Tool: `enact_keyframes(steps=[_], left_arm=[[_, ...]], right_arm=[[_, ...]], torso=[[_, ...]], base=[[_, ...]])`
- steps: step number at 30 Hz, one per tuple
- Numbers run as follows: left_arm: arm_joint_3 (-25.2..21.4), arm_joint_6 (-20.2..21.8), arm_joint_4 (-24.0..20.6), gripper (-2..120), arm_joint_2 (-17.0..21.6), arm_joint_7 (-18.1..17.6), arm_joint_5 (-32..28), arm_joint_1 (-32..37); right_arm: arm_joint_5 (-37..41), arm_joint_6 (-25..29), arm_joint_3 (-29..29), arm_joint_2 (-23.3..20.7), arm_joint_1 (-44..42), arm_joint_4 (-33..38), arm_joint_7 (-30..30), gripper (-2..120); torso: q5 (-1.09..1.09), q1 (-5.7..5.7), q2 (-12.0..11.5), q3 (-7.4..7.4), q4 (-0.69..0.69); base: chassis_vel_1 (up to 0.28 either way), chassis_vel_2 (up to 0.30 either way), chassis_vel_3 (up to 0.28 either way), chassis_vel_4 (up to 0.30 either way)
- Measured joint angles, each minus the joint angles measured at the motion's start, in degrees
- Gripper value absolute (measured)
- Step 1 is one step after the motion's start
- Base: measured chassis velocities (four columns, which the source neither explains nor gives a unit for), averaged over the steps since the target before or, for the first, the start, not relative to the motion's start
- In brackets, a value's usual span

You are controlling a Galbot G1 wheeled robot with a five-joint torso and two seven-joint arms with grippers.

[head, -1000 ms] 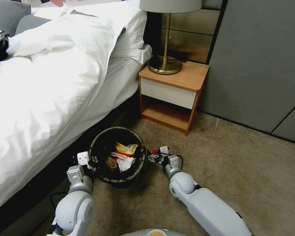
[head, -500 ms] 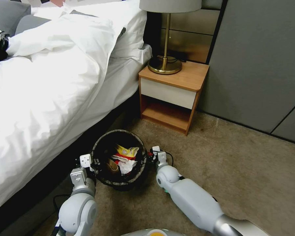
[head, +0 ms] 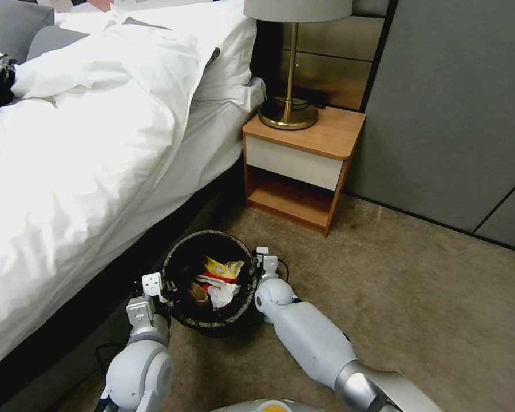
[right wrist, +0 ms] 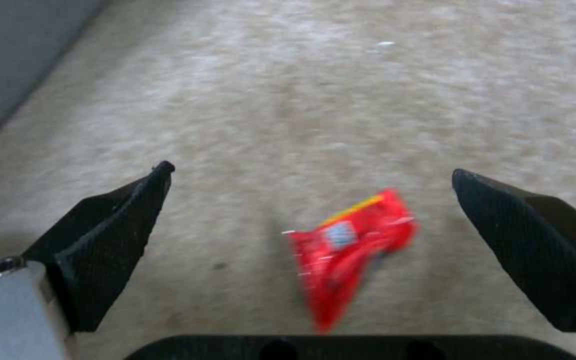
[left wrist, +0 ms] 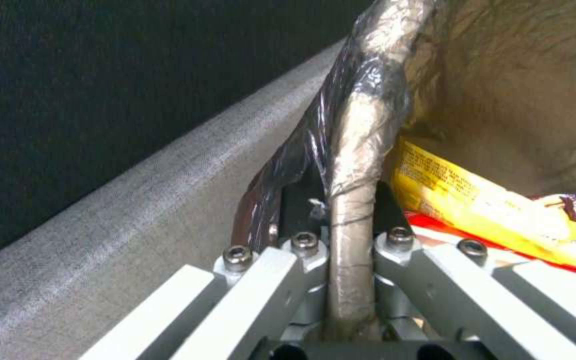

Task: Pick up the trash bin, then pick up the garbage from the floor and place it into the trash bin.

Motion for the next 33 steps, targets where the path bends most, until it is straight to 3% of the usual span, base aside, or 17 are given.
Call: enact_keyframes(steps=[14,33], left_arm=[[0.8,-0.3,0.8,0,-0.3,-0.1,0.7,-0.1],[1.2,-0.4,0.6,0,-0.6,0.0,1.6,0.5]], right_arm=[[0.0,0.1,8.3,-0.2,-0.5,-1.6,3.0,100],[0.0,-0.7,5.4,-0.2,-1.7,-1.3,-0.3,100]], torso=[[0.01,0.0,0.0,0.0,0.01],[0.0,0.0,0.0,0.0,0.01]], base=[[0.0,0.0,0.0,0.0],[0.0,0.0,0.0,0.0]])
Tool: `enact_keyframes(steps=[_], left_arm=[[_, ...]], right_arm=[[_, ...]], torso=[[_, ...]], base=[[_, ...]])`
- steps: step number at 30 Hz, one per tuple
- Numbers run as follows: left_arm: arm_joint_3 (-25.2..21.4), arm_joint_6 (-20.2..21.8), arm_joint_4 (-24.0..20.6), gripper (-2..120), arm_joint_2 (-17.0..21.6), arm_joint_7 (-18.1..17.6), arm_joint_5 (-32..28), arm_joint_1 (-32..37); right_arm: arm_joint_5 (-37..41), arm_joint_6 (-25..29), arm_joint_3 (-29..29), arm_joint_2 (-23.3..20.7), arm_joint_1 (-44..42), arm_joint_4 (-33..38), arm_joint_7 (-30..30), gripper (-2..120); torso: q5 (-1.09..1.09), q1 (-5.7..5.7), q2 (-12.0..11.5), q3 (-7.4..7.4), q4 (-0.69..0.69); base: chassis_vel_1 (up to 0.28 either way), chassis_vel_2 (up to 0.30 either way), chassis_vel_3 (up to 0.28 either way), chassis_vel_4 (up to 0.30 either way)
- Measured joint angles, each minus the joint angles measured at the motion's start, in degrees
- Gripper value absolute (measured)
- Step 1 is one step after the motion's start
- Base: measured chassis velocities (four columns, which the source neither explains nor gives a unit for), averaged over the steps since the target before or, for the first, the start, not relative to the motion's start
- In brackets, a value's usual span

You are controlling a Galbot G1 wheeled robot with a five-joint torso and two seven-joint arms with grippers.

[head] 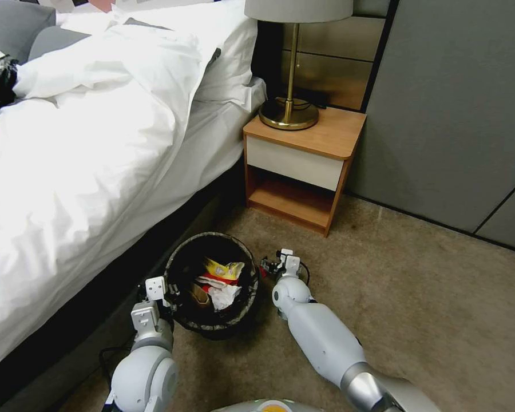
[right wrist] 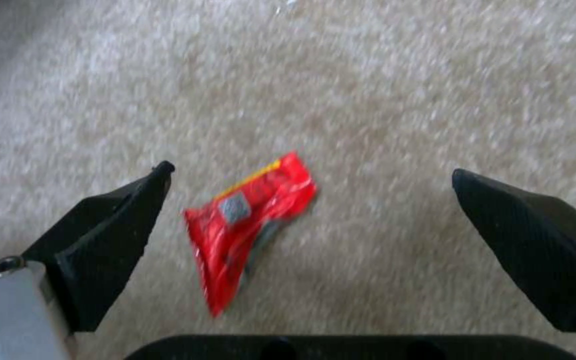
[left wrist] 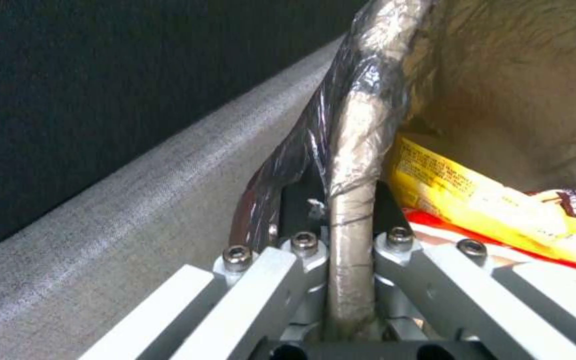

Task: Pick up the trash bin, then pick up the garbage from the floor and place it into the trash bin.

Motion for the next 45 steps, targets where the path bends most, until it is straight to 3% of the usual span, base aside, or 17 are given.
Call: enact_keyframes(steps=[13,45], left_arm=[[0.1,0.0,-0.2,0,-0.4,0.1,0.4,0.3],[0.2,-0.2,-0.2,0,-0.8,0.2,0.7,0.4]], right_arm=[[-1.2,-1.7,-0.9,0.0,-1.2,-0.8,-3.7,100],[-4.6,3.1,-2.6,0.0,0.7,-5.3,-8.2,97]], torso=[[0.0,-0.01,0.0,0.0,0.0],[0.0,0.0,0.0,0.0,0.0]], base=[[0.0,0.0,0.0,0.0],[0.0,0.0,0.0,0.0]])
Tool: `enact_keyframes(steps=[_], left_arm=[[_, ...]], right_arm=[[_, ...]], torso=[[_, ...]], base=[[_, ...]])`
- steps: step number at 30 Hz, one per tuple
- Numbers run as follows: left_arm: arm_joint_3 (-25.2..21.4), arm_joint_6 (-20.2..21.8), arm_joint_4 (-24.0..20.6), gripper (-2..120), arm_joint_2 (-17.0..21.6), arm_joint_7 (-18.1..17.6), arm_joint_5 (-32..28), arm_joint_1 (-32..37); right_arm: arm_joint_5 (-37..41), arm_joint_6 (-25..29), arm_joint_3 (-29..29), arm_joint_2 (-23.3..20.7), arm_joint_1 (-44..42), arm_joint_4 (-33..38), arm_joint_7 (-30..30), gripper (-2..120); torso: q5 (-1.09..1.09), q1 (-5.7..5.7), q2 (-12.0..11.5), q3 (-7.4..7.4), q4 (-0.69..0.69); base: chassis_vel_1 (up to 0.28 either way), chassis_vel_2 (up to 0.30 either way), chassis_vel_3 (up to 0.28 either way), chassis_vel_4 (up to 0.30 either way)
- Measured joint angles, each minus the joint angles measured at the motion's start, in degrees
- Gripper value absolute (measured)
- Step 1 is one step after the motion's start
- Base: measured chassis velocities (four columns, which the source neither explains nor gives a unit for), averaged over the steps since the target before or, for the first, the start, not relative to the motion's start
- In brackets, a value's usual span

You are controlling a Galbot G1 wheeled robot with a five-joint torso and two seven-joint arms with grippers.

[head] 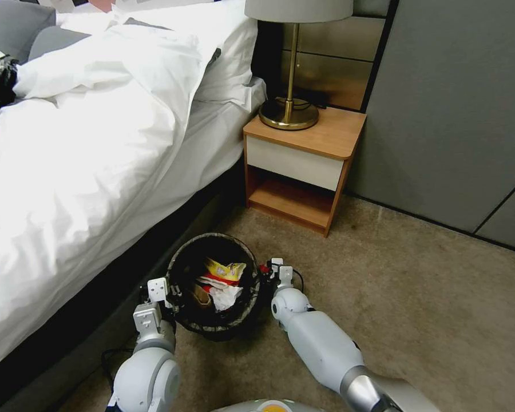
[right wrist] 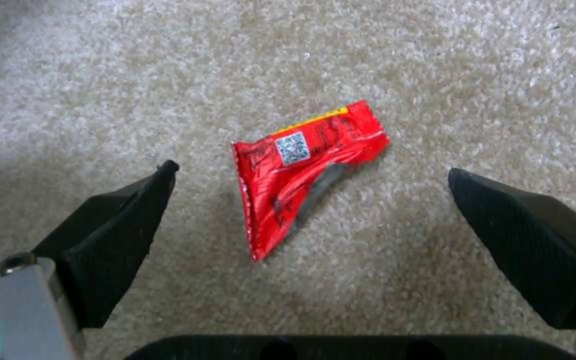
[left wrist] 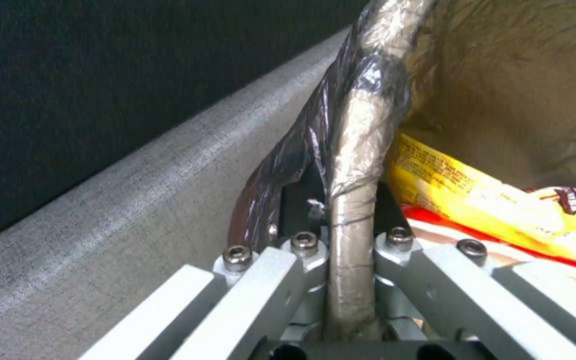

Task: Pick up the trash bin, then pick up the garbage from the floor and place it into the trash bin.

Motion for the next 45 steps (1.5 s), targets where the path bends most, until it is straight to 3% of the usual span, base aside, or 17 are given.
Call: enact_keyframes(steps=[14,17,45], left_arm=[[0.0,-0.1,0.2,0,-0.1,0.0,0.2,0.0],[0.0,-0.2,0.2,0,-0.2,0.0,0.3,0.2],[0.2,-0.5,0.4,0,-0.6,0.0,0.9,0.7]], right_arm=[[-1.2,2.6,0.0,0.0,1.7,-3.3,-1.7,89],[-1.4,3.1,-0.1,0.0,2.1,-4.2,-2.1,80],[-2.5,7.1,-0.4,0.0,4.6,-11.7,-4.4,76]], torso=[[0.01,0.0,0.0,0.0,0.0],[0.01,0.0,0.0,0.0,0.0],[0.0,0.0,0.0,0.0,0.0]], base=[[0.0,0.0,0.0,0.0],[0.0,0.0,0.0,0.0],[0.0,0.0,0.0,0.0]])
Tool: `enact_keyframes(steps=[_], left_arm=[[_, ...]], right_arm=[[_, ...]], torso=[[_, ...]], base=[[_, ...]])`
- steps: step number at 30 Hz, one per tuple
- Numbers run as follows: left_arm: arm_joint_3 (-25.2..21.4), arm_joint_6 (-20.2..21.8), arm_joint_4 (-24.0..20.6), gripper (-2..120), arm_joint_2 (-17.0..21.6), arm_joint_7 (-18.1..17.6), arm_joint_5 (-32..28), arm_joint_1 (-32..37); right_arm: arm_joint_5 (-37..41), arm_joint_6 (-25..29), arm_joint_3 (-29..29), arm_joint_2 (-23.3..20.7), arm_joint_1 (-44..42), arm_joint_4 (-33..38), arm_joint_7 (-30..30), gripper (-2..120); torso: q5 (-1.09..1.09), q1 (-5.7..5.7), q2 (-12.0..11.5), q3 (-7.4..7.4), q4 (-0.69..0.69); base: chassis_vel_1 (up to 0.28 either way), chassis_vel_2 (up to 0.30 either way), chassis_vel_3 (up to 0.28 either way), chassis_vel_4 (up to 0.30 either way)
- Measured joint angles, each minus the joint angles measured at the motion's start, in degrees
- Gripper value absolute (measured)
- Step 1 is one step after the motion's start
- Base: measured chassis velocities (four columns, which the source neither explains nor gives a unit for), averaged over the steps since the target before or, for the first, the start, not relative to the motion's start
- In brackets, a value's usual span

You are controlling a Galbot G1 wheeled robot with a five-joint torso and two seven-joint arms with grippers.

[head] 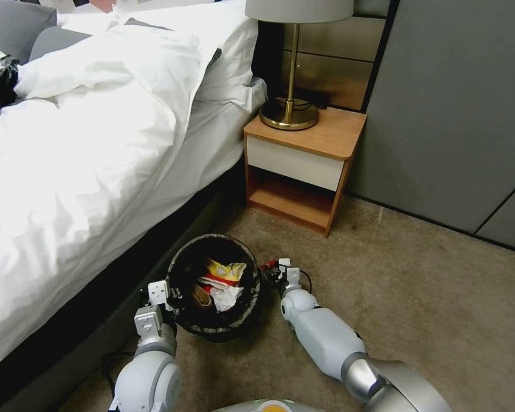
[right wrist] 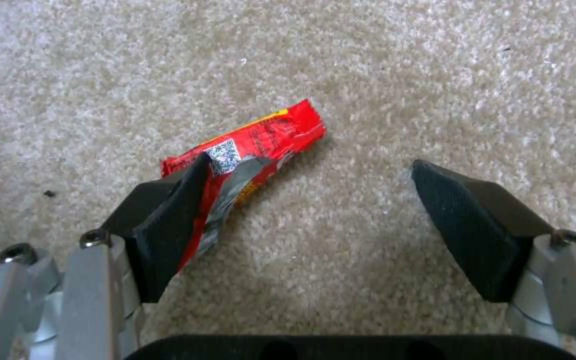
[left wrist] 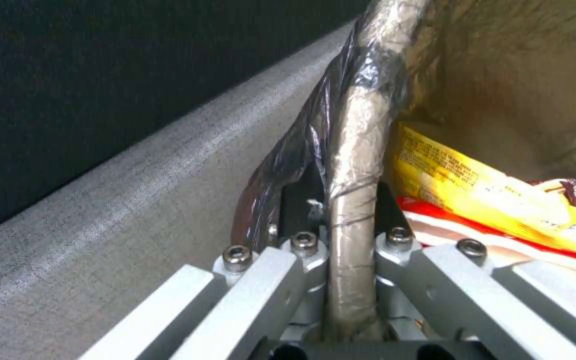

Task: Pick up the trash bin, then pick up the garbage from the floor and place it into the trash bin.

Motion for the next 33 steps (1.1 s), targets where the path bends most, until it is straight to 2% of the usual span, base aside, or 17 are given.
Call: enact_keyframes(steps=[5,11,14,23,29,33], left_arm=[[0.0,0.0,0.0,0,-0.1,0.0,0.1,0.0],[0.0,-0.1,0.0,0,-0.2,0.0,0.2,0.1],[0.0,-0.1,-0.1,0,-0.3,0.0,0.2,0.2],[0.0,-0.2,-0.1,0,-0.4,0.0,0.2,0.2],[0.1,-0.3,0.1,0,-0.4,0.0,0.2,0.1],[0.1,-0.3,0.1,0,-0.4,0.0,0.2,0.0]], right_arm=[[0.0,0.2,0.0,-0.1,0.3,-0.6,-0.4,63],[0.0,0.4,0.0,-0.1,0.4,-1.0,-0.7,56],[-0.1,0.5,0.0,-0.1,0.2,-1.0,-0.8,44],[-0.2,1.0,0.2,-0.1,0.3,-1.3,-1.2,22],[-0.3,1.3,0.1,0.0,0.4,-1.5,-1.5,0],[-0.3,1.6,0.1,0.0,0.6,-1.7,-1.7,0]], torso=[[-0.02,0.0,0.0,0.0,-0.02],[-0.03,0.0,0.0,0.0,-0.03],[-0.03,0.0,0.0,0.0,-0.04],[0.01,0.0,0.0,0.0,-0.01],[0.02,0.0,0.0,0.01,0.02],[0.01,0.0,0.0,0.01,0.01]], base=[[0.0,0.0,0.0,0.0],[0.0,0.0,0.0,0.0],[0.0,0.0,0.0,0.0],[0.0,0.0,0.0,0.0],[0.0,0.0,0.0,0.0],[0.0,0.0,0.0,0.0]])
